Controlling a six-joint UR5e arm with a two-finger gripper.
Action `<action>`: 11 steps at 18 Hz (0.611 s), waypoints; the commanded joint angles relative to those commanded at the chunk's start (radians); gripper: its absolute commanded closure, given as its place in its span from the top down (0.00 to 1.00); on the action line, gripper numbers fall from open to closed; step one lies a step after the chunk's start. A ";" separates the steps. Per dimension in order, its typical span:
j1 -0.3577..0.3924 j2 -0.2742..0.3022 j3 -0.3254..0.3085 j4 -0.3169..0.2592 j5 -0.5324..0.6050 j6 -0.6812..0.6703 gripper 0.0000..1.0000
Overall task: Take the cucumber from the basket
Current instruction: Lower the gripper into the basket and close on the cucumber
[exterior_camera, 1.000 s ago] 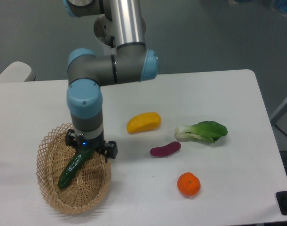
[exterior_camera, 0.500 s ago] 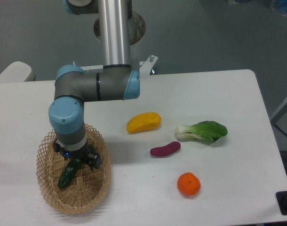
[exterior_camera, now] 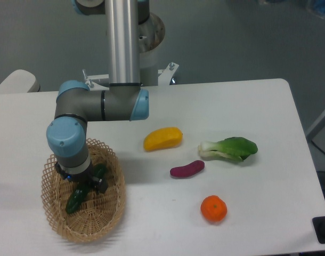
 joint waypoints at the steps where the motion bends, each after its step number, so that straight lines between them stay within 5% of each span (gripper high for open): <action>1: 0.000 -0.002 0.003 0.002 0.000 0.000 0.78; 5: 0.000 0.000 0.009 0.000 0.002 0.008 0.35; 11: 0.000 0.009 0.018 -0.002 0.000 0.023 0.25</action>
